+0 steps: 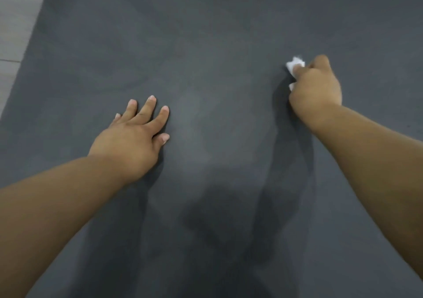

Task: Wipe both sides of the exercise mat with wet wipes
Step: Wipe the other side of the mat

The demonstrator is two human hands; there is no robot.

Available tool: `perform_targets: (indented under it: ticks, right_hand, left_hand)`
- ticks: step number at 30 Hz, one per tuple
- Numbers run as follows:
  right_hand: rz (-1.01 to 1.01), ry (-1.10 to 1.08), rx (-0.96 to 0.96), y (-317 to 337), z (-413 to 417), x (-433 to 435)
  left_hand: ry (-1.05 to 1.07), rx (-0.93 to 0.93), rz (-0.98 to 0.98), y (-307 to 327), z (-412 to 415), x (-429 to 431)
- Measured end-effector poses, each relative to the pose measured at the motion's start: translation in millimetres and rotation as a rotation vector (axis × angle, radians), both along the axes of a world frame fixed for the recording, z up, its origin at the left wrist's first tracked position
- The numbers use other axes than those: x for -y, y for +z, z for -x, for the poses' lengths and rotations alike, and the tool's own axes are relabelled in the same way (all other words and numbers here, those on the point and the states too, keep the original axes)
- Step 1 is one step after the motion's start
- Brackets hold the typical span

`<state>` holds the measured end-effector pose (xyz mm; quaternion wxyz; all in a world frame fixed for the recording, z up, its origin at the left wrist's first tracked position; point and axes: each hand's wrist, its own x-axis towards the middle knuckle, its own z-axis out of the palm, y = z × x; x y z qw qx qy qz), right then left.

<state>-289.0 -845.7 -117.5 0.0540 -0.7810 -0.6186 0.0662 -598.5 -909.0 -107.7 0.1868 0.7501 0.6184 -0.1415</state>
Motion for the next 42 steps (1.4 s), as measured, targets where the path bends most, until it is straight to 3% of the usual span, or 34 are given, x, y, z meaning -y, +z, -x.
perform_targets:
  ticks: [3,6,9,11,14,16,18,21,23,24,26,29,32,34,39,40,42]
  right_hand:
    - [0.065,0.065,0.061,6.1,15.7,25.8]
    - [-0.095,0.488,0.049,-1.7,53.5,91.8]
    - [0.006,0.775,-0.009,0.8,43.7,131.9]
    - [0.14,0.585,0.061,11.1,6.9,122.1]
    - [0.141,0.015,0.19,20.2,-68.8,105.7]
    - [0.138,-0.178,0.102,17.1,-81.0,111.8]
    - [0.107,-0.061,0.017,6.9,-51.9,134.8]
    - [-0.115,0.491,-0.071,5.3,23.7,184.3]
    - [0.088,0.828,-0.091,9.4,47.0,210.5]
    - [0.15,0.843,-0.132,8.6,42.1,216.5]
    - [0.06,0.689,-0.133,6.1,14.5,209.1]
    - [0.026,0.269,0.079,5.2,-46.0,189.2]
    - [0.108,-0.09,0.071,17.5,-63.2,186.0]
    - [0.04,0.003,-0.008,12.3,-36.3,201.6]
    - [-0.101,0.779,-0.255,1.4,61.0,275.0]
    - [-0.093,0.819,-0.24,3.6,57.5,276.3]
    - [-0.099,0.669,-0.202,11.9,31.5,263.8]
  left_hand:
    - [0.017,0.011,0.004,1.2,-1.4,1.0]
    - [0.0,-0.013,0.004,1.3,-1.0,0.3]
    - [-0.017,-0.041,0.016,3.0,-2.3,-0.7]
    - [0.023,-0.028,0.031,8.2,-7.8,1.5]
    - [0.082,0.029,0.028,18.9,-24.5,15.4]
    - [0.017,0.085,-0.015,23.8,-39.2,33.3]
    - [-0.052,0.158,-0.026,26.6,-51.6,54.4]
    - [-0.102,0.209,0.022,23.8,-61.6,84.9]
    - [-0.109,0.205,0.046,19.2,-61.7,101.9]
    - [-0.111,0.197,0.055,16.7,-59.7,109.3]
    - [-0.116,0.18,0.053,12.7,-54.6,119.5]
    - [-0.106,0.185,0.029,10.0,-52.3,126.0]
    - [-0.089,0.193,0.016,9.1,-55.7,129.5]
    - [-0.078,0.195,0.005,8.5,-57.2,132.1]
    - [-0.06,0.186,0.013,10.6,-58.7,136.6]
    - [-0.058,0.189,0.022,12.3,-59.0,137.6]
    - [-0.057,0.196,0.045,16.0,-59.0,142.3]
